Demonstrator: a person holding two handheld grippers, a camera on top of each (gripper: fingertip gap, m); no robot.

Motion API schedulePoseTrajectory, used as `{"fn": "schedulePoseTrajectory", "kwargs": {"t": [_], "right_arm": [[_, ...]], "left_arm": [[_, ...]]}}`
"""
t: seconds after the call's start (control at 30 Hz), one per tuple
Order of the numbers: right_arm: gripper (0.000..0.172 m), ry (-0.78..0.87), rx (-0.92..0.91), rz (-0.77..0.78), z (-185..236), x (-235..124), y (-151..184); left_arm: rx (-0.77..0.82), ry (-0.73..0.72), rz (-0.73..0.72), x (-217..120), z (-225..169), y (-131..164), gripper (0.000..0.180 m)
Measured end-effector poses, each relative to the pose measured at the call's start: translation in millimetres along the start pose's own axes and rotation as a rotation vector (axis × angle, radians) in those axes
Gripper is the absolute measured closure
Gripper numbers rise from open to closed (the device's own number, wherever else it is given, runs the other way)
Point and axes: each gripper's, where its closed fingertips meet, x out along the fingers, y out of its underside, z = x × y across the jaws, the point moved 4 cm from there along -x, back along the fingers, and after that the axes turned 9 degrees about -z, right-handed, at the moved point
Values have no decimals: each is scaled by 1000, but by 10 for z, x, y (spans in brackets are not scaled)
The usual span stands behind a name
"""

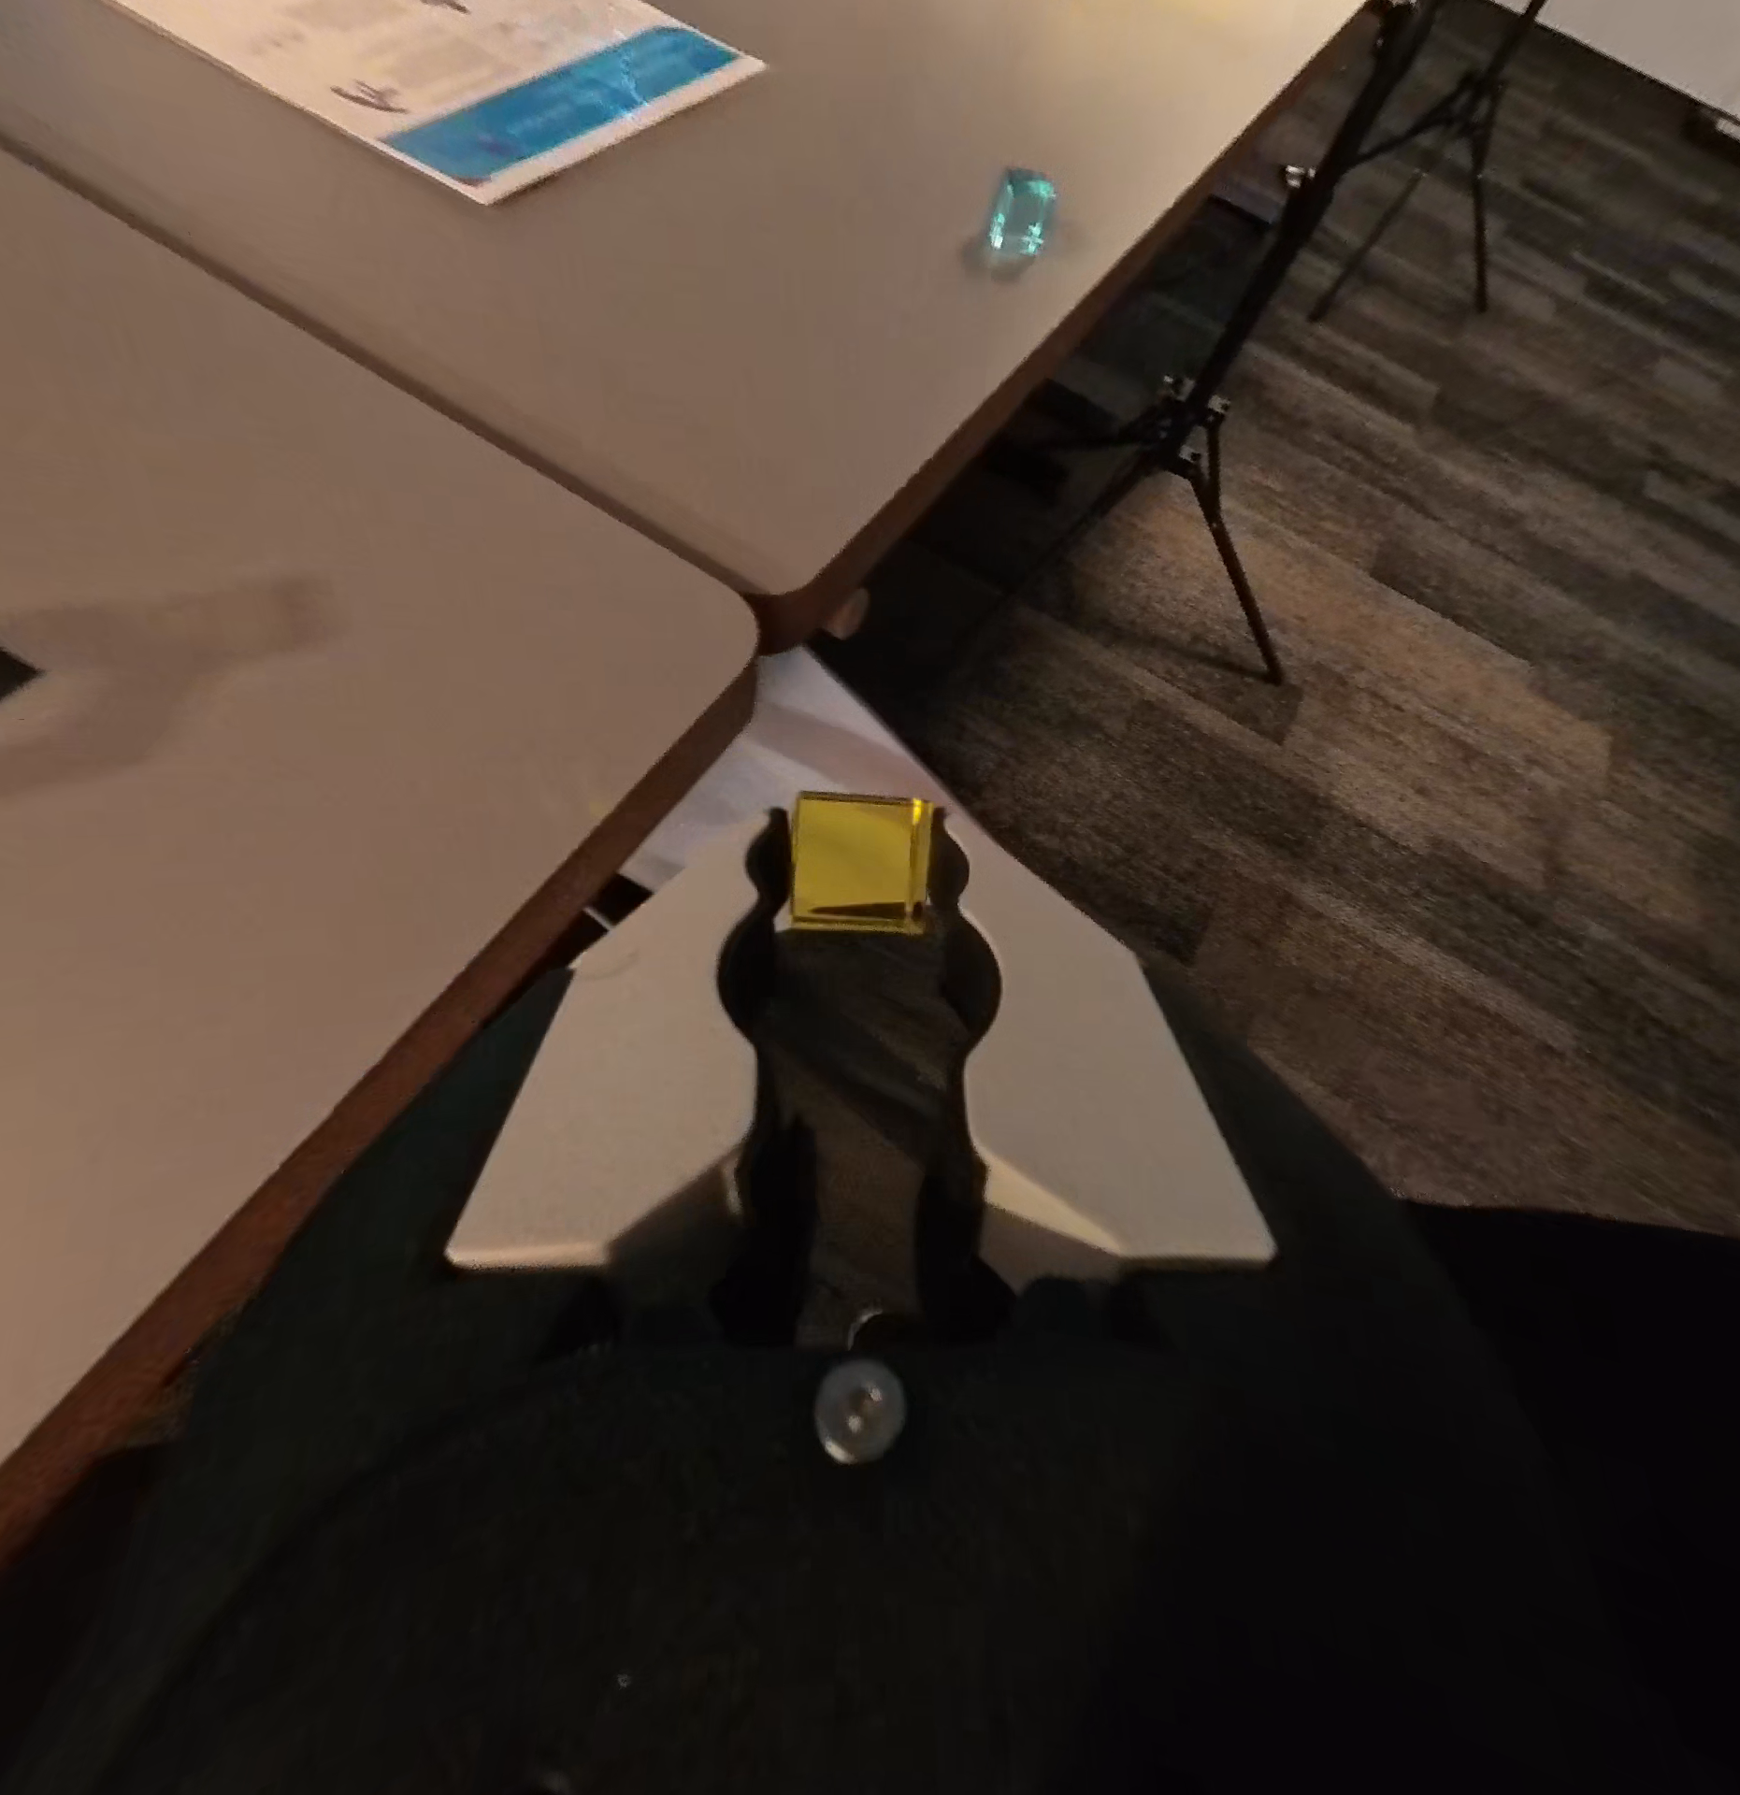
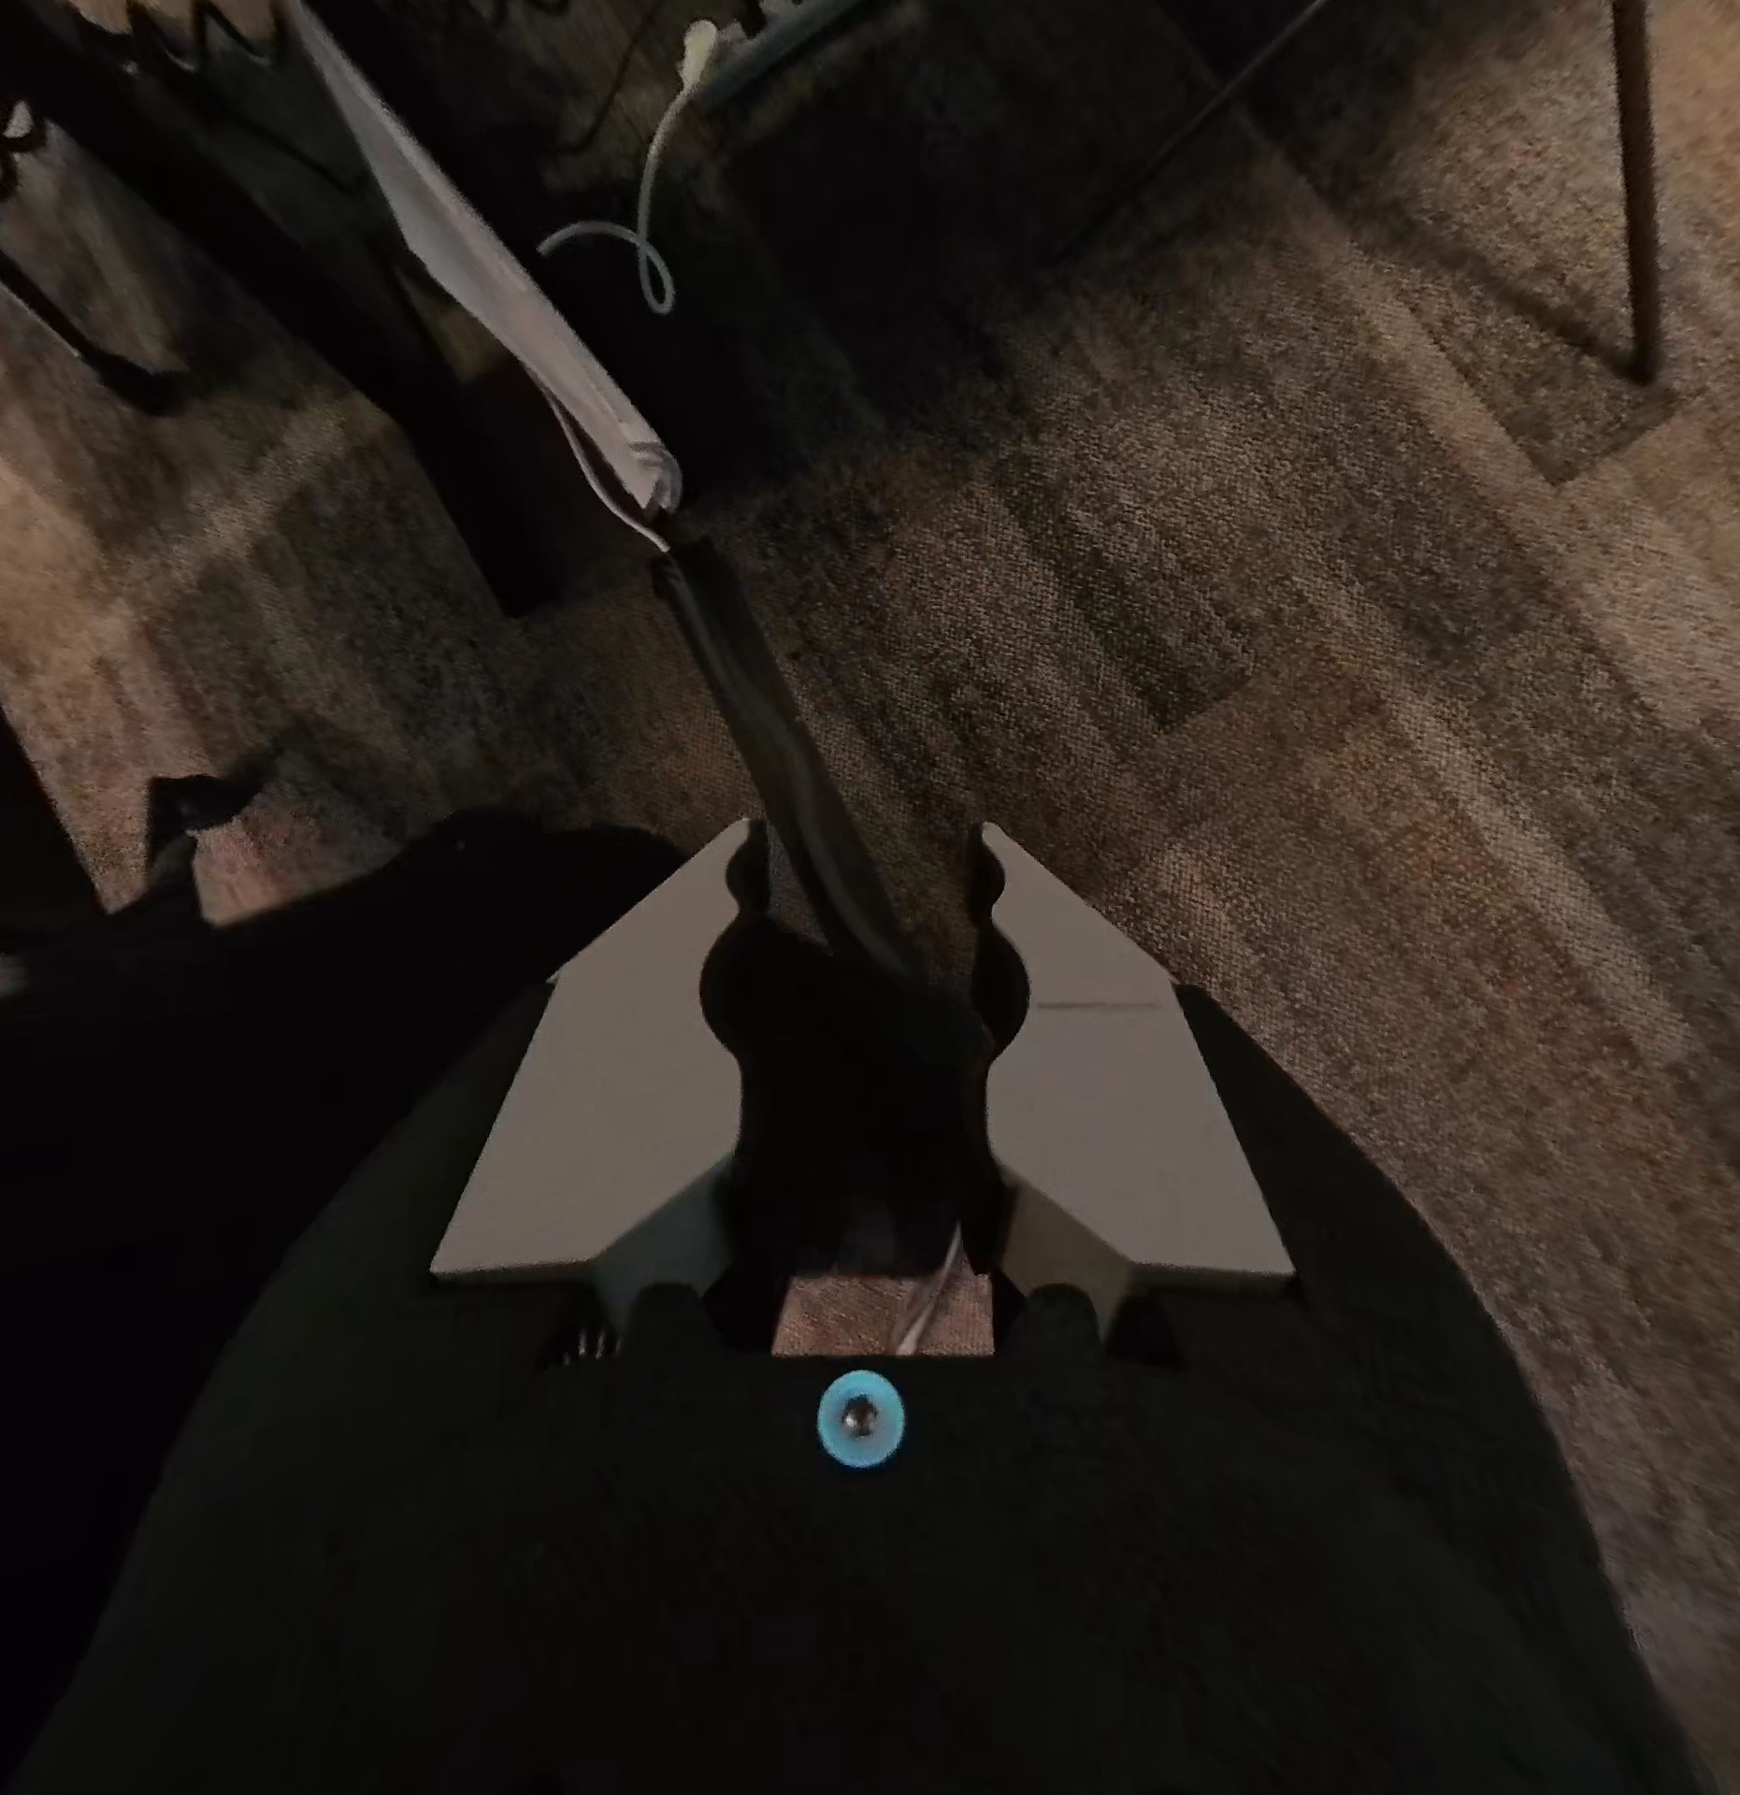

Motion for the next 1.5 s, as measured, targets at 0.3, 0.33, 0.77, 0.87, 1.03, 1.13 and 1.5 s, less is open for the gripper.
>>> {"fn": "schedulePoseTrajectory", "kwargs": {"t": [0.3, 0.33, 0.77, 0.87, 1.03, 1.13, 1.5], "right_arm": [[130, 69, 30, -6, -323, -64, -40], [130, 76, 28, -13, -383, -61, -90], [130, 119, 74, -217, -2218, 300, -1115], [130, 188, 144, -275, -2845, 240, -1165], [129, 352, 298, -339, -3590, -21, -806], [148, 481, 440, -314, -3792, -171, -268], [143, 1124, 1226, -117, -3230, -665, 1795]], "left_arm": [[23, 76, 43, 312, -302, -53, 152], [34, 78, 40, 362, -336, -113, 152], [349, 210, -330, 1534, -2344, -2144, 153], [455, 334, -457, 1885, -3255, -2657, 153], [546, 638, -518, 2559, -4698, -2810, 153], [550, 867, -399, 2874, -5475, -2520, 153], [863, 1716, 52, 3543, -8055, -1051, 153]]}}
